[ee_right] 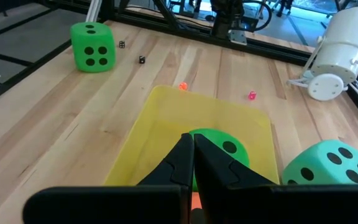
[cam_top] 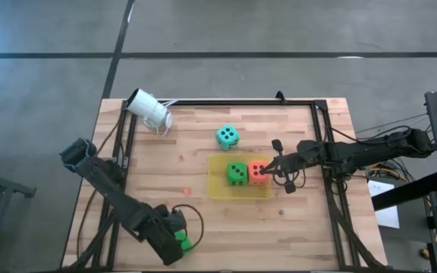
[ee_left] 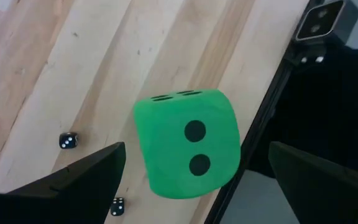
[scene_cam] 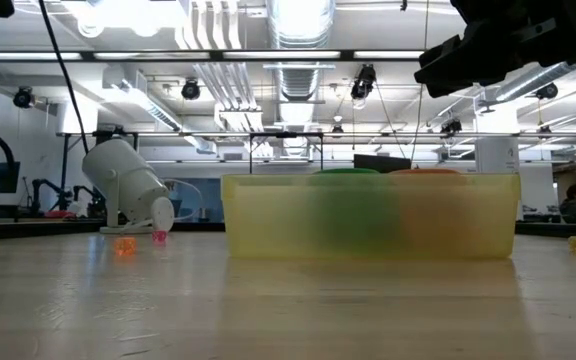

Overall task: Pick & Place Dice
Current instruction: Put the big green dice into the yellow bin

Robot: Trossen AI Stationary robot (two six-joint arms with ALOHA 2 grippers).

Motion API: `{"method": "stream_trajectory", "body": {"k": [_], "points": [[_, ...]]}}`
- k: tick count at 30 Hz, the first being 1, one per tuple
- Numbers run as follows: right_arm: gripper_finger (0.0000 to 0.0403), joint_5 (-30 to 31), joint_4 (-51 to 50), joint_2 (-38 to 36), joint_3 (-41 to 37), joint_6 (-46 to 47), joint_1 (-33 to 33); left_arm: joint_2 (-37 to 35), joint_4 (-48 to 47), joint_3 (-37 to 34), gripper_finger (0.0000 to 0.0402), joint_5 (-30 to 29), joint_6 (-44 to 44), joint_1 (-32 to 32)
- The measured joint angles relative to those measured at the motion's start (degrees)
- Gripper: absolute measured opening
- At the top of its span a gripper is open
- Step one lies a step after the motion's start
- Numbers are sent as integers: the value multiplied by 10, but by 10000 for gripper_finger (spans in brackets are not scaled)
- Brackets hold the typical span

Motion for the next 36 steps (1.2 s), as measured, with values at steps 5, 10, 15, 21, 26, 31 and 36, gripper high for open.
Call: {"method": "stream_trajectory", "body": {"k": [5, 10, 15, 21, 26, 31, 36], "points": [[8, 0, 0, 0, -1, 0, 0, 30, 0, 16, 399, 6, -1, -4], [8, 1, 0, 0, -1, 1, 0, 42, -14, 13, 399, 20, -3, -4], [8, 1, 0, 0, -2, 2, 0, 42, -14, 12, 399, 20, -6, -4], [8, 1, -10, 0, -2, 2, 0, 42, -6, 12, 399, 14, -15, -6], [8, 1, -15, 0, -5, 2, 0, 42, -4, 4, 399, 5, -23, -7], [8, 1, -13, 0, -7, 2, 0, 42, 24, -28, 399, 13, -32, -8], [8, 1, -8, 0, -1, 0, 0, 42, 79, -35, 399, 15, -23, -9]]}}
